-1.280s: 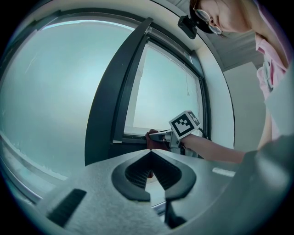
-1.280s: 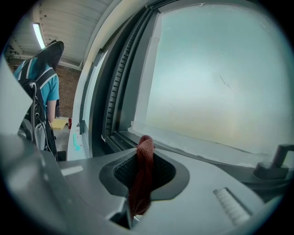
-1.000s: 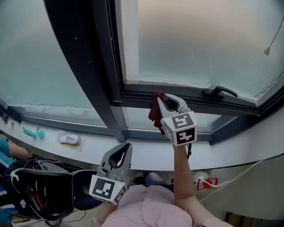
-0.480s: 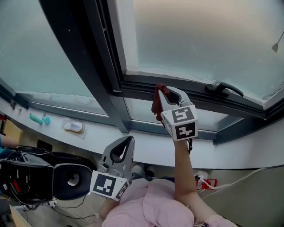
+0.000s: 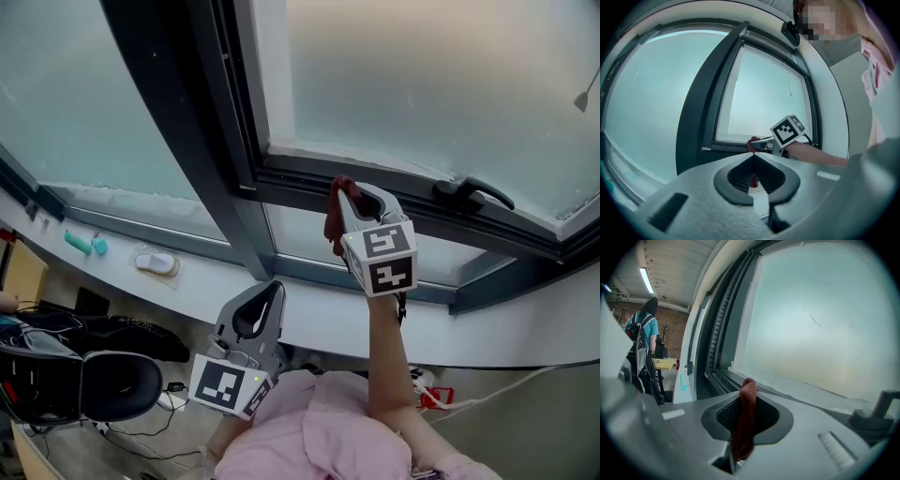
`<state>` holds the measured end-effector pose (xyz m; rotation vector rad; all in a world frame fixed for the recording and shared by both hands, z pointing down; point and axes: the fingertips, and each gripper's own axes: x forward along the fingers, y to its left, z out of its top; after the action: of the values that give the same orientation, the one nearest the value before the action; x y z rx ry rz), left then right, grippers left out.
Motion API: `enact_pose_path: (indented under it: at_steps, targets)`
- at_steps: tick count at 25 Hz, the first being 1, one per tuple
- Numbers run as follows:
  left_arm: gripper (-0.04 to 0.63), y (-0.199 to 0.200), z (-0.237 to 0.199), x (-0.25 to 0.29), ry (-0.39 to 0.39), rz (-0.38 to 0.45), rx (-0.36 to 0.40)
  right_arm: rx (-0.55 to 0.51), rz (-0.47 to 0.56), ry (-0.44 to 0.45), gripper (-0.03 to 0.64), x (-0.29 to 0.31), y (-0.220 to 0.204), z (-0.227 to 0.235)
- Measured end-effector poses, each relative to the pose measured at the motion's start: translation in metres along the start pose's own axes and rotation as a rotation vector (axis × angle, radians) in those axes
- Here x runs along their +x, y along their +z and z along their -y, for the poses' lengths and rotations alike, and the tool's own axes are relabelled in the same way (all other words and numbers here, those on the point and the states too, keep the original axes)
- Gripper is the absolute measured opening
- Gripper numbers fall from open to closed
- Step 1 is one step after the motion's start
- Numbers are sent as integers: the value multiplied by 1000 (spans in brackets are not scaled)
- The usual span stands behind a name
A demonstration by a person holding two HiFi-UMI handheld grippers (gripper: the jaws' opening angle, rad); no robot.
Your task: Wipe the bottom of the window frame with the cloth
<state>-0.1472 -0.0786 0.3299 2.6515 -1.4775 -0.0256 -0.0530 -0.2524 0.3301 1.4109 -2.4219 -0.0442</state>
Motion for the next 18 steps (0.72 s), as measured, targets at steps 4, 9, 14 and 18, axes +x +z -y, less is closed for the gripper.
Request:
enact_pose_path:
  at_steps: [4,9,14,18]
  targets:
    - [-2,4,-9,2,7,4,1,0,-9,-2,52,1,-1,1]
    - [-2,9,-14,6,-3,13,7,-25,-14,-14,52,0,0,0]
    - [-2,7,-13,10,-15,12,3,-27,-23,-30,52,-6,-3,8]
    - [-2,4,-9,12,-25,9,4,-21,-17,-39,52,-9,-6,13]
